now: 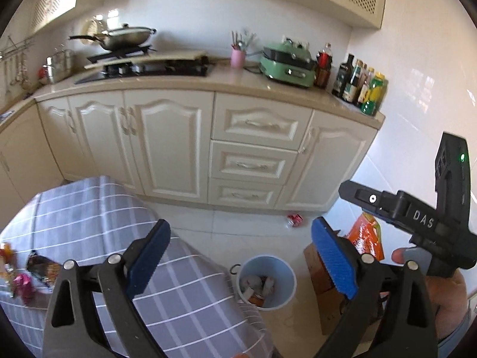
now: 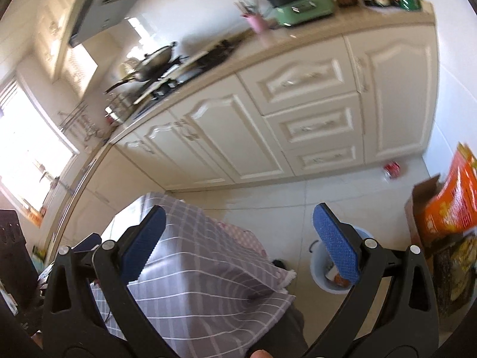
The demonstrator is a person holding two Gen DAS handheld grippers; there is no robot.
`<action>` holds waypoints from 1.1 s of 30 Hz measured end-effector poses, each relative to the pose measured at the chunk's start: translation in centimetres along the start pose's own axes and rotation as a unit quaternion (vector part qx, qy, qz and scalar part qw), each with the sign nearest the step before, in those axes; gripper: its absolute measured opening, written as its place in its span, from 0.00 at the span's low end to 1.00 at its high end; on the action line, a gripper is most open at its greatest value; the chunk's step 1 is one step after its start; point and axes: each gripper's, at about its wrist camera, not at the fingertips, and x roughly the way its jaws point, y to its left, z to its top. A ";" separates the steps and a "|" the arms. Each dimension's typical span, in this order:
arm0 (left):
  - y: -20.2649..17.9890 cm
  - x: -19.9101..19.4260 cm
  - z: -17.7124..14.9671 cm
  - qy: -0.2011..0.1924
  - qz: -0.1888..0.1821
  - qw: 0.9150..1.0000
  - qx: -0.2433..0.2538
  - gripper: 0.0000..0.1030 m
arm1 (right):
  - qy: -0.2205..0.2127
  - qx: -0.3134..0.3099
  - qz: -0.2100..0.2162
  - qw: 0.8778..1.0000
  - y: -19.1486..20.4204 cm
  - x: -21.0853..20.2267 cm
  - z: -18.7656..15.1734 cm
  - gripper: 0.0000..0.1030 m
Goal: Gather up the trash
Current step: 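Move both tools back toward the trash on the table, then grasp the orange flower stem with the left tool while the right tool grasps the pink snack bag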
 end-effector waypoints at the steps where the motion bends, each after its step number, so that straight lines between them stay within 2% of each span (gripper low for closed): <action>1: 0.4 -0.7 -0.1 -0.006 0.005 1.000 0.000 0.91 | -0.001 -0.009 0.008 1.000 1.2 -0.1 0.0 0.94; 9: 5.5 -7.2 -1.1 -0.050 0.062 0.997 -0.018 0.92 | 0.005 -0.073 0.053 0.996 8.6 0.2 -1.2 0.94; 20: 11.8 -13.1 -3.9 -0.071 0.127 0.988 -0.048 0.92 | 0.011 -0.155 0.094 0.983 17.0 0.5 -3.9 0.94; 26: 15.7 -14.1 -7.4 -0.049 0.152 0.985 -0.064 0.92 | 0.016 -0.181 0.098 0.978 19.2 0.8 -5.4 0.94; 33: 18.0 -12.8 -11.3 -0.007 0.150 0.987 -0.063 0.92 | 0.040 -0.183 0.098 0.977 19.9 2.5 -6.8 0.94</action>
